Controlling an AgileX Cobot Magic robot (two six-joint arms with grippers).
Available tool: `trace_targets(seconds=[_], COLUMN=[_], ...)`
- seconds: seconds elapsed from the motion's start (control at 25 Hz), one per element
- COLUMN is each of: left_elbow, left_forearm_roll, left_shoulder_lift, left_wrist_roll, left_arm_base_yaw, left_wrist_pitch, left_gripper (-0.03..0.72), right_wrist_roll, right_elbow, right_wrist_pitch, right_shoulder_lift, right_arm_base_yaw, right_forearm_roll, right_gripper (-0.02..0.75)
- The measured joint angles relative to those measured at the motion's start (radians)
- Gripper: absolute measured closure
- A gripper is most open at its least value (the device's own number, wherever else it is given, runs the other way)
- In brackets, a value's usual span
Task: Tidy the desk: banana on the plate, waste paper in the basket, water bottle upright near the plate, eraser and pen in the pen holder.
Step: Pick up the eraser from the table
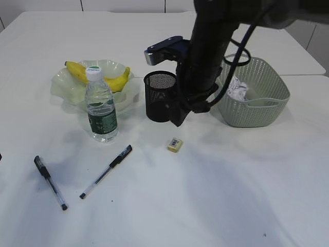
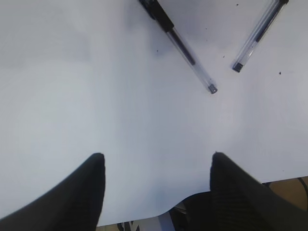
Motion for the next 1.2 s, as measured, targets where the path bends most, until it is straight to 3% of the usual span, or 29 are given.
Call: trace_targets(seconds=[0.56, 1.2], left_elbow=[0.0, -0.001], left_forearm_roll=[-0.001, -0.002], left_shoulder_lift=[0.0, 0.0], left_wrist_roll=[0.0, 0.0], left_arm_base_yaw=[0.0, 0.0], left_wrist_pitch=[-0.009, -0.025], left_gripper=[0.214, 0.219], right_wrist_roll=[-0.071, -0.094], right_elbow=[-0.208, -0.216], right_wrist_pitch=[0.002, 0.002], right_shoulder_lift=[0.253, 0.281], right_arm_base_yaw=[0.023, 0.029], right_forearm_roll=[-0.057, -0.059], right_gripper=[0.258, 0.273])
